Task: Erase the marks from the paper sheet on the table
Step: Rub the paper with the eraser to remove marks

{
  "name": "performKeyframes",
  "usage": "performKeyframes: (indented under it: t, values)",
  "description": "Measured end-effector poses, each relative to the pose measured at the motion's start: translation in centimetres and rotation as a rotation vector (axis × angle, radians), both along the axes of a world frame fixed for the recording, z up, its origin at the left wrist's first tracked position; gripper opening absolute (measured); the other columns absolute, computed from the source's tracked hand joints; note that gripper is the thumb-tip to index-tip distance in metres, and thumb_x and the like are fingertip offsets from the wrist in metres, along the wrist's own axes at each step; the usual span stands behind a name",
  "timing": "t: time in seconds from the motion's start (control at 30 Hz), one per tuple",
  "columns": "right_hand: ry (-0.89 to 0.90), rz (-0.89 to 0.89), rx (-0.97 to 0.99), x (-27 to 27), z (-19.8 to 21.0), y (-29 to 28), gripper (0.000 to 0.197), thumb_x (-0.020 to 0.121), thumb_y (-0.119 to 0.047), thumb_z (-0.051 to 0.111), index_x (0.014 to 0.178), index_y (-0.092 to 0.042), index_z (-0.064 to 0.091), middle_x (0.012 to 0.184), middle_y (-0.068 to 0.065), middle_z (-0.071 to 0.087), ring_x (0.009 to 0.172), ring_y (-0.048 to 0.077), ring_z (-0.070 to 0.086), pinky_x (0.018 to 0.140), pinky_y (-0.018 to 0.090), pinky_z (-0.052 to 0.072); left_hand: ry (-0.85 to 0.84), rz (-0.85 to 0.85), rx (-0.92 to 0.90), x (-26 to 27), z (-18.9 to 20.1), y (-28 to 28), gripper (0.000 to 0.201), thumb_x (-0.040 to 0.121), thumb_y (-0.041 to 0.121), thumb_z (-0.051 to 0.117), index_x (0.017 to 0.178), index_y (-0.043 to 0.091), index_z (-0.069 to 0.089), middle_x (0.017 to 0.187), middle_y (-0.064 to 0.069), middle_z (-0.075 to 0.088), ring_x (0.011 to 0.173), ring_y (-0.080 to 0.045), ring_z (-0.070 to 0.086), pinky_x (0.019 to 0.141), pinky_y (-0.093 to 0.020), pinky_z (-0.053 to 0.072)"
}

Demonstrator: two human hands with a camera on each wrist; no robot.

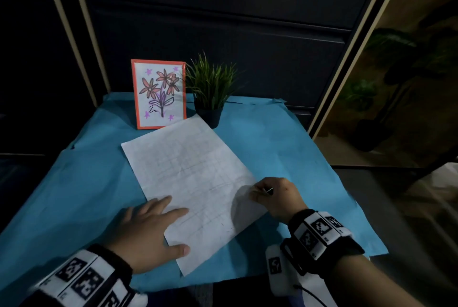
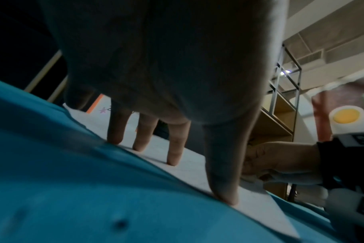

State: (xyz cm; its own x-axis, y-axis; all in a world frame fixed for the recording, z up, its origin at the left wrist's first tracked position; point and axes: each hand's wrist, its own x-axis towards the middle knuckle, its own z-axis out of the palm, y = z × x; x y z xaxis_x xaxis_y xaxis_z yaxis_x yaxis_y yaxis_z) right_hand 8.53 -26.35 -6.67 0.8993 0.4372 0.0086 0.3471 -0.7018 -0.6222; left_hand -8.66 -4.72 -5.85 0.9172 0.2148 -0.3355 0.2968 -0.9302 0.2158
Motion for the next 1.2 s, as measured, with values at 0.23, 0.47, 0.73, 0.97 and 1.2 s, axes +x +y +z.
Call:
performKeyframes:
  t: [0.23,0.47,0.73,0.97,1.2]
  values:
    - [-0.079,-0.053,0.135,-0.7,0.5,-0.3,0.017,0.08,-0.033,0.074,0.085,-0.017,0.072,0.078,-0.002,0.055,0.062,0.003,0.047,0.057,0.011,0.034,-0.023,-0.031,0.054,0.7,1.8,-0.8,0.068,0.085,0.071,0.044,0.145,0.049,0.02,0.158,0.016,0.01,0.144,-0.007,0.013,0.119,-0.043,0.006]
    - [0.18,0.234,0.244,-3.5,2.9,0.7,0.016,0.078,-0.014,0.076,0.085,-0.024,0.066,0.071,-0.011,0.06,0.051,-0.002,0.05,0.057,0.008,0.039,-0.345,-0.107,-0.336,4.2,4.0,-3.2,0.039,0.09,0.041,0.061,0.126,0.039,0.046,0.121,0.029,0.046,0.11,0.003,0.052,0.091,-0.021,0.044]
    - [0.066,0.173,0.105,-2.8,1.9,-0.5,0.024,0.079,-0.017,0.073,0.101,-0.02,0.065,0.095,-0.005,0.061,0.068,0.003,0.054,0.066,0.012,0.041,-0.361,-0.104,-0.361,7.7,3.5,-4.0,0.011,0.086,0.025,0.07,0.085,0.029,0.06,0.092,0.01,0.061,0.078,-0.008,0.06,0.077,-0.027,0.049]
    - [-0.039,0.176,-0.454,-1.6,0.3,-2.7,0.064,0.077,-0.057,0.065,0.134,-0.033,0.048,0.139,-0.009,0.042,0.129,0.018,0.037,0.103,0.03,0.028,-0.346,-0.153,-0.275,10.0,2.8,-4.1,0.008,0.095,0.018,0.054,0.093,0.023,0.049,0.087,0.011,0.051,0.072,0.001,0.051,0.064,-0.013,0.037]
    - [-0.046,0.187,-0.409,-0.9,-0.4,-2.2,0.086,0.057,-0.08,0.029,0.131,-0.041,0.048,0.145,-0.021,0.037,0.132,0.014,0.034,0.112,0.037,0.021,-0.226,-0.352,-0.205,12.7,1.7,-5.0,0.028,0.095,0.015,0.054,0.121,0.019,0.063,0.116,0.005,0.056,0.097,-0.011,0.056,0.083,-0.014,0.036]
